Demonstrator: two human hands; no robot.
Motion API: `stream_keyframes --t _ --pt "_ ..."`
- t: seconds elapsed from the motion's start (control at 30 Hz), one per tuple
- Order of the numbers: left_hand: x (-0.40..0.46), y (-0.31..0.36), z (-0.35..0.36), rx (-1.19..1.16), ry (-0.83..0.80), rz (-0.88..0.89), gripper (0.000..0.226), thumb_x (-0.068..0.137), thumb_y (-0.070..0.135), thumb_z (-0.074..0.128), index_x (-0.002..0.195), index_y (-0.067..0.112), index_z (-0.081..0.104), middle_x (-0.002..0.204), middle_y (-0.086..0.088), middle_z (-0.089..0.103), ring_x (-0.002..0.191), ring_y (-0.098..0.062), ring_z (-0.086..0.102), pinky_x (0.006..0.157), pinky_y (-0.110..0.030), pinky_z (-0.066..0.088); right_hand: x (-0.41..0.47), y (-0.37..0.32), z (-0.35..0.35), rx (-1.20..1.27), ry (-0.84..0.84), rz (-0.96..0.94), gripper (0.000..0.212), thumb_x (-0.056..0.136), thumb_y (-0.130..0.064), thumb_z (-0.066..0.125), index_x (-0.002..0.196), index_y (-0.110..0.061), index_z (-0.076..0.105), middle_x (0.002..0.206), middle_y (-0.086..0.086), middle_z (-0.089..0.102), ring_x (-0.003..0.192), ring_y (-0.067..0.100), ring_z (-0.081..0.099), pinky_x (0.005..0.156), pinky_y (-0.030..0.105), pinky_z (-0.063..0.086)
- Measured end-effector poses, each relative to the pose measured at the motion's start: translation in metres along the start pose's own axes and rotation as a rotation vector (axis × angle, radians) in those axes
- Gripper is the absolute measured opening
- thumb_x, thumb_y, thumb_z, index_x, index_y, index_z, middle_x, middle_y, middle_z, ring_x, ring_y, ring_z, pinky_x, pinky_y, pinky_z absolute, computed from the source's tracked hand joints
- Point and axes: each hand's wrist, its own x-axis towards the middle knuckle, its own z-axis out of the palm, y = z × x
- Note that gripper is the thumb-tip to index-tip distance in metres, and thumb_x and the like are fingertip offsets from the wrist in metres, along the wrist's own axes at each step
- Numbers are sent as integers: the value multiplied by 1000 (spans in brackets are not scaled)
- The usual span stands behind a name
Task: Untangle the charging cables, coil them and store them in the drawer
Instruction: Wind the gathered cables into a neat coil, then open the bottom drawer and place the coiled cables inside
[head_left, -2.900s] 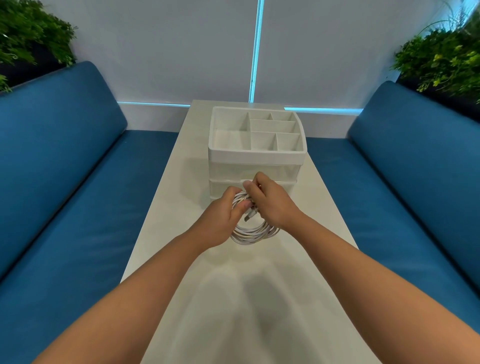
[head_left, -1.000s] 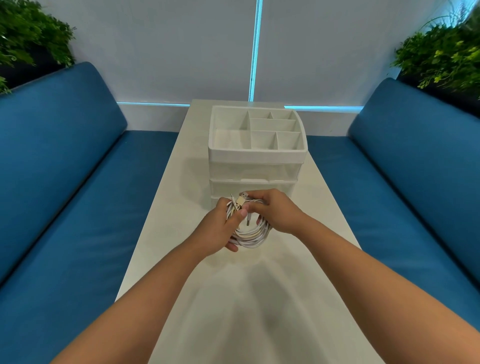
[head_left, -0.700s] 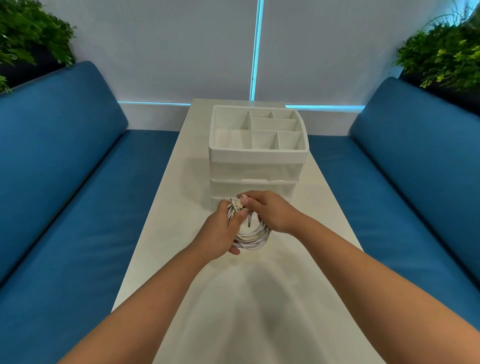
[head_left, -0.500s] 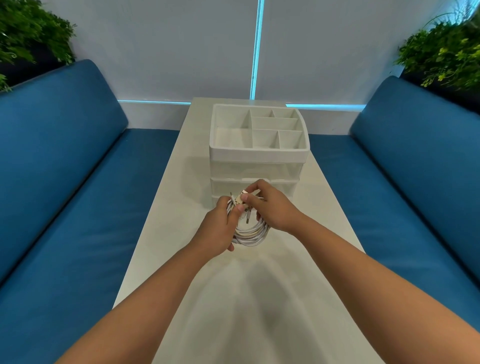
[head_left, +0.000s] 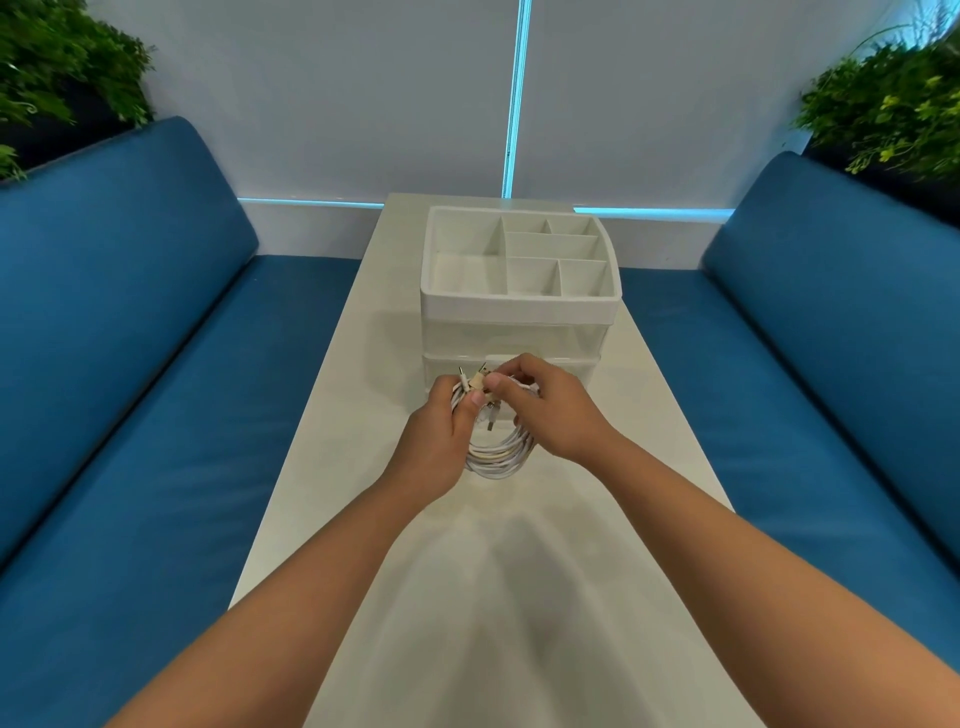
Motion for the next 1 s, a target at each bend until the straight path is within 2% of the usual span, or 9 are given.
stream_keyframes --t 0.1,0.2,0.37,0.47,0.6,0.67,0.77,0.93,1.0 --pt "-1 0 -1 13 9 -1 28 104 41 37 118 19 48 91 2 65 79 -11 61 62 -23 43 -2 2 -1 40 -5 -35 23 91 -33 65 109 -21 70 102 -9 69 94 1 62 80 15 45" --pt "-2 -2 1 22 6 -5 29 104 41 37 118 18 50 92 1 65 80 -14 61 62 -24 43 -4 3 1 39 -10 -30 22 91 -30 66 109 -19 70 98 -11 70 91 0 64 78 13 46" --pt "-5 -11 -1 57 14 -18 31 104 41 38 122 17 49 92 0 64 77 -12 58 58 -20 40 -8 9 8 108 -36 51 29 92 -40 62 113 -22 70 105 -10 71 96 5 65 86 22 50" --pt "-7 -18 -6 54 48 -48 31 105 39 38 122 16 49 88 4 61 76 -13 55 56 -14 37 -7 14 14 297 53 226 30 95 -44 55 105 -20 69 103 -1 70 90 12 64 86 30 49" --pt "-8 -31 -14 20 82 -92 31 105 40 37 121 16 49 83 12 59 78 -19 57 62 -29 43 7 23 23 595 105 529 24 93 -37 61 107 -17 62 108 5 65 89 19 63 82 32 52" --pt "-7 -37 -19 2 100 -106 33 104 42 37 121 15 49 82 9 59 79 -24 59 67 -38 47 16 28 28 771 109 638 26 90 -32 65 109 -14 60 107 6 61 90 21 62 81 32 53" --pt "-5 -42 -26 -12 122 -127 35 104 44 37 120 15 50 84 1 62 77 -24 59 70 -45 51 32 31 34 1022 153 729 22 87 -26 70 97 -11 57 105 9 54 84 23 57 83 33 52" --pt "2 -46 -31 9 145 -130 36 104 45 36 120 16 49 84 -2 62 80 -28 61 68 -46 51 50 37 34 1259 237 764 62 86 -23 72 135 -1 42 106 10 53 97 22 61 88 30 51" --pt "5 -48 -29 2 142 -143 36 104 46 36 120 16 49 85 -4 63 80 -29 61 67 -45 51 52 38 37 1328 254 762 66 87 -21 71 140 1 39 106 12 53 101 22 60 94 30 50"
